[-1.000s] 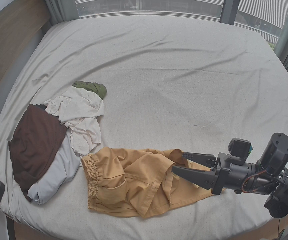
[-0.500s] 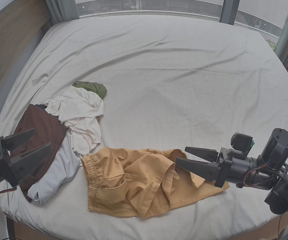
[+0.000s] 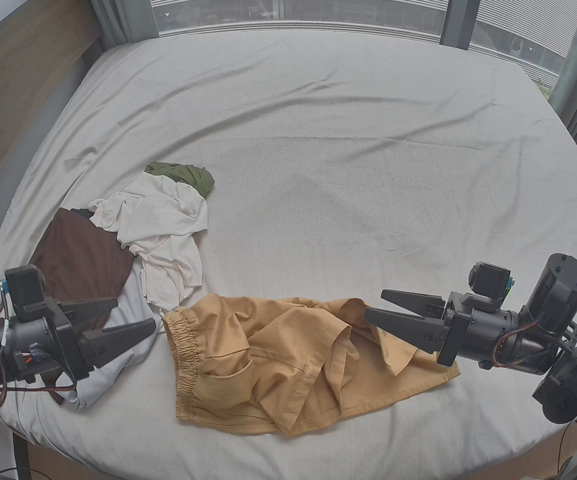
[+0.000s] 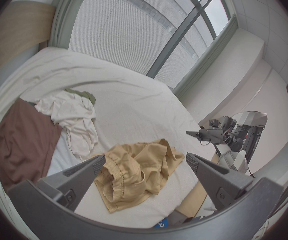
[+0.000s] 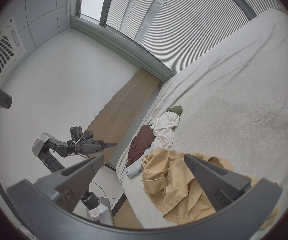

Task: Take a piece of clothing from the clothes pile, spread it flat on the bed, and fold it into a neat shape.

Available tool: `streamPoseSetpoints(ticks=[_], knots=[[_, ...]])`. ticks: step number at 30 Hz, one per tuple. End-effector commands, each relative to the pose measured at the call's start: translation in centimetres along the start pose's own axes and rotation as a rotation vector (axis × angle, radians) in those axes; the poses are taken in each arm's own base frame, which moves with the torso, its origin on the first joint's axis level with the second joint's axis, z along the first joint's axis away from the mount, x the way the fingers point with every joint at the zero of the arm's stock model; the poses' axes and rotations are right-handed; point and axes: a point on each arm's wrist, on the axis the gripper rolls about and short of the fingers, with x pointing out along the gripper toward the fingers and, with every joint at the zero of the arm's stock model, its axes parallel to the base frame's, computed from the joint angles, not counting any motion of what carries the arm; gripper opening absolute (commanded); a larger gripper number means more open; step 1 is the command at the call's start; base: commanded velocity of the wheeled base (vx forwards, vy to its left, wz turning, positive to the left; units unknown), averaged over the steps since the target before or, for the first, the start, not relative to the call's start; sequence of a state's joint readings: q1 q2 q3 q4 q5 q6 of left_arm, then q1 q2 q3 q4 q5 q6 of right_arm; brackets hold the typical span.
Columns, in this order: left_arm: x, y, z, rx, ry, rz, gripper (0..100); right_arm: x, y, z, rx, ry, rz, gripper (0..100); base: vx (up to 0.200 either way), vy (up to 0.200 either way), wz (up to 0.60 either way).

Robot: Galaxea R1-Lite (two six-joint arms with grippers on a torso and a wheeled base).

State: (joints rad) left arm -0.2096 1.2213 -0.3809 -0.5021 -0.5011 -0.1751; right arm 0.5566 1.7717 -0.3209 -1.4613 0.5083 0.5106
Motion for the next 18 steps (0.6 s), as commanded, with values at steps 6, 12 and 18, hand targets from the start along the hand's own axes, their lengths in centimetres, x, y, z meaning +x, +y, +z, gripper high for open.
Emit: streamPoseSetpoints(ticks=[6, 12, 18], knots=[[1.3, 0.8, -1.3, -0.048, 0.089, -0.024, 100, -0.1, -0.4, -0.1, 0.007, 0.006, -0.013, 100, 0.000, 0.000, 0.00], [2.6, 1.8, -2.9, -0.097, 0.181, -0.019, 100, -0.1, -0.7, -0.2, 0.013, 0.010, -0.023, 100, 0.000, 0.000, 0.00], [3.8, 2.5, -3.7, -0.101, 0.205, -0.051, 100, 0.0, -0.9, -0.4, 0.017, 0.015, -0.027, 100, 0.000, 0.000, 0.00]])
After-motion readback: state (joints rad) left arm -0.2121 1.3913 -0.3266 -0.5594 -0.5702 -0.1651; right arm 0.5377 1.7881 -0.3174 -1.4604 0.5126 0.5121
